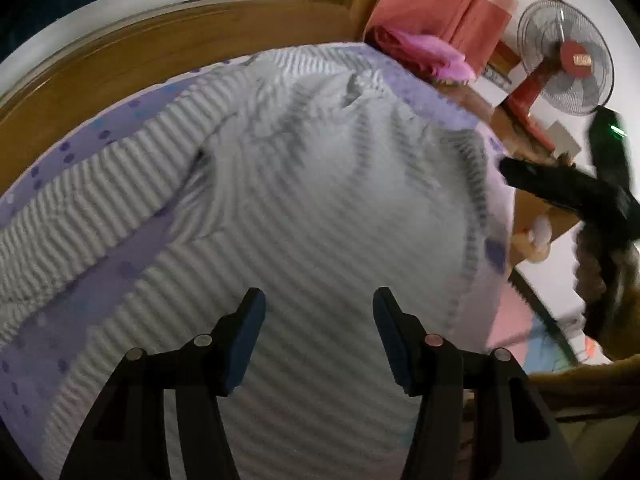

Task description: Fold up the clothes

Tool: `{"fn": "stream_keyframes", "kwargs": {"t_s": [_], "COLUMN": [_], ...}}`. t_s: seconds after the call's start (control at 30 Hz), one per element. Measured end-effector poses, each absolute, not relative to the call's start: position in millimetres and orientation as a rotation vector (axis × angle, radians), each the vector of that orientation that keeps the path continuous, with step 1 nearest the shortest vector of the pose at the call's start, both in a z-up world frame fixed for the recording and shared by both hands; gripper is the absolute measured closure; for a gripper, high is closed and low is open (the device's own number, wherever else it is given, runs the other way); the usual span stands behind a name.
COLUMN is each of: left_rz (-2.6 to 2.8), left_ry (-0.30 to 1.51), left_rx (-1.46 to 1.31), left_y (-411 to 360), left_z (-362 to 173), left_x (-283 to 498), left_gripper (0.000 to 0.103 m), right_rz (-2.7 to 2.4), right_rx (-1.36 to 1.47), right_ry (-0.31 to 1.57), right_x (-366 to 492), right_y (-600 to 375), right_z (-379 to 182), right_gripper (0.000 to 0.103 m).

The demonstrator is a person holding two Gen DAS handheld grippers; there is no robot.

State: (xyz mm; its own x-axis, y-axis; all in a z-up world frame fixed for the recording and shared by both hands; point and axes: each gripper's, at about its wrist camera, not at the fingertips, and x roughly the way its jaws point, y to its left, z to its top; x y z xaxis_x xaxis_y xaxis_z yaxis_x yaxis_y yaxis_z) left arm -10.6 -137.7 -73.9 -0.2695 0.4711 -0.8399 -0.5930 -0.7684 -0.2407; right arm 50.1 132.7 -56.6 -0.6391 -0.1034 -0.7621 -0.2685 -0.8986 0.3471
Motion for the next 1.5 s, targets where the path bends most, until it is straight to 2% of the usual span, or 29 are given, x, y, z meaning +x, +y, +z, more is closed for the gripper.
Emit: {"fn": "stream_keyframes", "kwargs": {"t_s": [0.07, 0.13, 0.27, 0.3, 0.33, 0.37, 0.4, 0.53, 0.63, 0.93, 1.03, 1.17, 1.37, 1.43, 1.5], "left_rz": [2.088, 2.09, 2.122, 2.129, 2.141, 2.152, 2.16, 2.194, 2.224, 2.321, 2.36, 2.442, 2.536, 2.551, 2.573], "left_ry": [0.142, 0.128, 0.125, 0.114, 0.095, 0.081, 0.072, 0.063, 0.074, 0.08, 0.082, 0.047, -0.075, -0.105, -0.168], "left_rx": [-1.307, -1.318, -1.379, -1.392, -1.409, -1.422, -1.429, -1.459, -1.479, -1.527, -1.545, -1.554, -1.545, -1.549, -1.545], "left_y": [-125, -110, -88, -83, -79, -77, -75, -63, -58, -78, -88, -121, -205, -232, -253], "left_z": [-71, -72, -77, -78, -79, -79, -79, -78, -79, -74, -70, -63, -55, -54, -52], "left_x": [-5, -1, 4, 2, 3, 4, 6, 14, 19, 32, 36, 42, 47, 49, 51], "left_gripper": [0.046, 0.046, 0.046, 0.046, 0.046, 0.046, 0.046, 0.046, 0.046, 0.046, 0.046, 0.046, 0.046, 0.046, 0.046], "right_rz": [2.619, 2.591, 2.59, 2.593, 2.605, 2.619, 2.62, 2.622, 2.67, 2.803, 2.817, 2.805, 2.889, 2.912, 2.947], "right_rx": [-1.296, -1.333, -1.435, -1.456, -1.463, -1.469, -1.476, -1.495, -1.539, -1.572, -1.586, -1.472, -1.224, -1.187, -1.217], "right_ry": [0.888, 0.995, 1.007, 0.991, 0.957, 0.897, 0.856, 0.927, 0.827, 0.374, 0.4, 0.403, 0.147, 0.13, 0.192], "right_x": [30, 15, -6, -11, -14, -16, -18, -8, -2, -7, -4, 9, 23, 23, 21], "right_y": [166, 181, 185, 184, 184, 185, 190, 216, 215, 193, 197, 197, 133, 97, 61], "right_z": [-63, -69, -82, -86, -86, -85, -85, -79, -77, -91, -89, -69, -22, -18, -20], "right_gripper": [0.049, 0.049, 0.049, 0.052, 0.06, 0.095, 0.097, 0.097, 0.097, 0.094, 0.084, 0.06, 0.054, 0.051, 0.049]}}
